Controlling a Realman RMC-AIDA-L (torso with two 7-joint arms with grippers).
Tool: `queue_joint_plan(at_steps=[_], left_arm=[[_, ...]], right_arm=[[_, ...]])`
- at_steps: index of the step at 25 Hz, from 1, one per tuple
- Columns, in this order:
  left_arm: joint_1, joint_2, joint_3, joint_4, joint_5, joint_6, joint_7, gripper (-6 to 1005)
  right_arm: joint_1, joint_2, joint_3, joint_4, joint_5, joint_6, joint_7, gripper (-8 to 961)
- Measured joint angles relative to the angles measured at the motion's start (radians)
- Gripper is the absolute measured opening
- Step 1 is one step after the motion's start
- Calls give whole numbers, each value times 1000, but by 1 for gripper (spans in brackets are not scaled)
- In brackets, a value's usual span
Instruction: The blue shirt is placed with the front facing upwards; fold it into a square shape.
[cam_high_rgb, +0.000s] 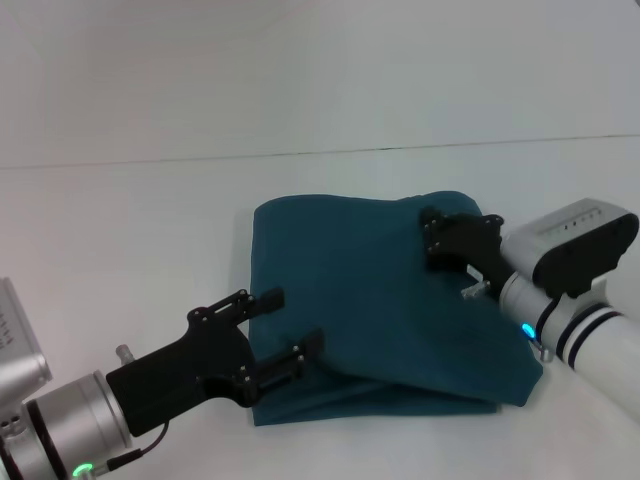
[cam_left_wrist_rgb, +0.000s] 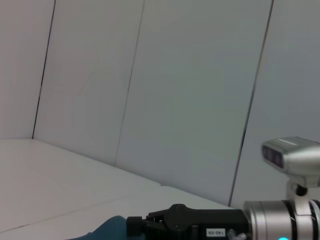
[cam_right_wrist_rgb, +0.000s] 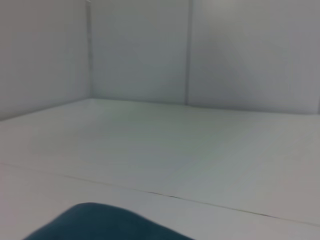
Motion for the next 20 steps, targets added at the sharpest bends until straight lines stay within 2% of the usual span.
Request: queue_joint_plan(at_steps=[5, 8, 12, 13, 14, 17, 20], left_arm=[[2, 0, 4, 5, 0, 0, 9, 716], [-1, 1, 5, 15, 0, 1, 12, 716], [-6, 2, 6, 24, 0, 0, 32, 716], [-7, 1, 6, 25, 0, -3, 38, 716], [-7, 0, 6, 25, 1, -7, 41, 716], [-8, -1, 2, 25, 1, -30, 40, 715], [-8, -1, 13, 27, 11, -68, 36, 715]], right_arm=[[7, -6, 160, -30, 5, 117, 1, -2], [-6, -7, 212, -51, 5, 108, 15, -2], [-72, -10, 218, -49, -3, -80, 53, -2], [-123, -8, 198, -38, -31, -216, 59, -2], [-123, -8, 198, -38, -31, -216, 59, -2], [-199, -8, 166, -29, -95, -376, 59, -2], [-261, -11, 153, -32, -139, -451, 62, -2]])
